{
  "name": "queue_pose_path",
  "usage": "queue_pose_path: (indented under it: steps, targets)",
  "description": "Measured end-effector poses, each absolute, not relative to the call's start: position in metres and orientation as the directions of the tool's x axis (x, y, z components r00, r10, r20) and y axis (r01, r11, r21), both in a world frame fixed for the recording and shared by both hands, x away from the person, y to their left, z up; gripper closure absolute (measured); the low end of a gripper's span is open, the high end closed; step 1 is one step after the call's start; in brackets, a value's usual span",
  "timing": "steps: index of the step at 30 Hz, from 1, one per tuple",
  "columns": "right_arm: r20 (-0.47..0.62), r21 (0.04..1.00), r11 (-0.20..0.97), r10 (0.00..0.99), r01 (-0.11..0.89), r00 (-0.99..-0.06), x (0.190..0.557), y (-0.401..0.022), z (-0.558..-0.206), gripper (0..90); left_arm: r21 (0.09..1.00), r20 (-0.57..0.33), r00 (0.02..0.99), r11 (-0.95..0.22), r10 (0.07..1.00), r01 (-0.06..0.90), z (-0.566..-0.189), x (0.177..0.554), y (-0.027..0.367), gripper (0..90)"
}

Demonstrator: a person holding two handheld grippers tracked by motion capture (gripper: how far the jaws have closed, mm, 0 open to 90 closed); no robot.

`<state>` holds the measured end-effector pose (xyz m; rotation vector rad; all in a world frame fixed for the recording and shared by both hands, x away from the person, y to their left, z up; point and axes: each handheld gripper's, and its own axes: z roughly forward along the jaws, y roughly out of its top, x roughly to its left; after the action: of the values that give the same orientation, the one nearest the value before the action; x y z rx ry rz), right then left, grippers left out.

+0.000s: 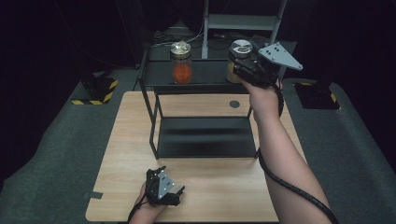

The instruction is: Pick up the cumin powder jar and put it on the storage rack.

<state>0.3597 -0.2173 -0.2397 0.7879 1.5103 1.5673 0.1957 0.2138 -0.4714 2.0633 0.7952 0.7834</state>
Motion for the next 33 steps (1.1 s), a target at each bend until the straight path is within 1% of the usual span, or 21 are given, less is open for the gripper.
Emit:
queue_pose_path:
  steps: [21, 33]
  targets:
    - [-0.055, 0.996, 0.013, 0.867, -0.087, -0.495, 0.374, -0.218, -0.242, 33.8, 0.822, 0.259, 0.615, -0.505, 0.745, 0.265, -0.472, 0.195, 0.214, 1.0]
    - [-0.054, 0.996, 0.013, 0.867, -0.086, -0.495, 0.376, -0.217, -0.243, 33.5, 0.822, 0.261, 0.616, -0.506, 0.743, 0.262, -0.472, 0.195, 0.214, 1.0]
